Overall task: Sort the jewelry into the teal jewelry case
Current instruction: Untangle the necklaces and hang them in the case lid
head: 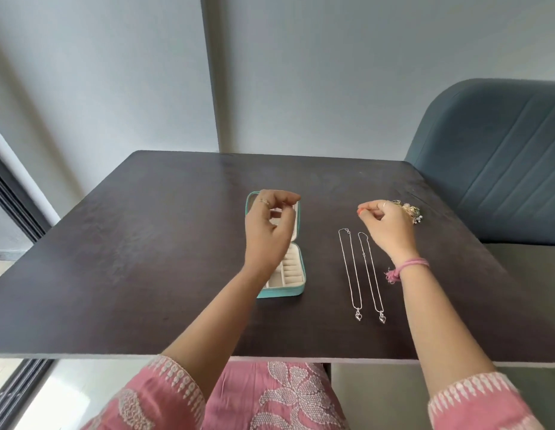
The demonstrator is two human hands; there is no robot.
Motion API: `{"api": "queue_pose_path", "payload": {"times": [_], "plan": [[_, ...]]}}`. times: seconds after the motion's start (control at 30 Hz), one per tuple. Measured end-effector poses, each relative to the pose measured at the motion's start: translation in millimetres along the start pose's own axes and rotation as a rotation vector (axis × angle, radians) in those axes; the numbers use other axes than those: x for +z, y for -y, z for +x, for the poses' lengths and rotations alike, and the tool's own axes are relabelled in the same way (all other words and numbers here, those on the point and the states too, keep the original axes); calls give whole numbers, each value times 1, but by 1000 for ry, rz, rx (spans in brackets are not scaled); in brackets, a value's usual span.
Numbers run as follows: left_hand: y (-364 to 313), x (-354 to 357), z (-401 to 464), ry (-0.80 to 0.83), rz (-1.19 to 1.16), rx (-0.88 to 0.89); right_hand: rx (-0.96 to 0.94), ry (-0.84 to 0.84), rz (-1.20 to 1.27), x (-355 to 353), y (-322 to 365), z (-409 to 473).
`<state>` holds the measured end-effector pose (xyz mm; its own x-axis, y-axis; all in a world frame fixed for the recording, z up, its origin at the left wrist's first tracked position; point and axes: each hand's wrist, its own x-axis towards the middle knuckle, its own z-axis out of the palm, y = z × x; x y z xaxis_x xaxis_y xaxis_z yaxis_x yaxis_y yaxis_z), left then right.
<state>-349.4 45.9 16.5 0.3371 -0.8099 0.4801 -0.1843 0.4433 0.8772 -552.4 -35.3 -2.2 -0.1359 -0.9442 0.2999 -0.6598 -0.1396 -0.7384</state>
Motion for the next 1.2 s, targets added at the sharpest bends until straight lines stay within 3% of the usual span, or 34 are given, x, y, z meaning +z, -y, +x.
{"api": "queue_pose_path", "payload": {"times": [0.3, 0.73, 0.87, 1.1, 1.2], "plan": [[3, 42, 3, 40, 3, -47, -50, 162, -504, 15, -15, 24], [7, 55, 5, 82, 12, -67, -39, 269, -815, 37, -8, 21], [5, 49, 7, 131, -23, -81, -53, 277, -656, 30, -10, 10], [-4, 41, 19, 219, -93, -124, -216, 130, -185, -15, 30, -19], [-17, 38, 24, 314, -108, -163, -313, 139, -124, -41, 56, -30]]}}
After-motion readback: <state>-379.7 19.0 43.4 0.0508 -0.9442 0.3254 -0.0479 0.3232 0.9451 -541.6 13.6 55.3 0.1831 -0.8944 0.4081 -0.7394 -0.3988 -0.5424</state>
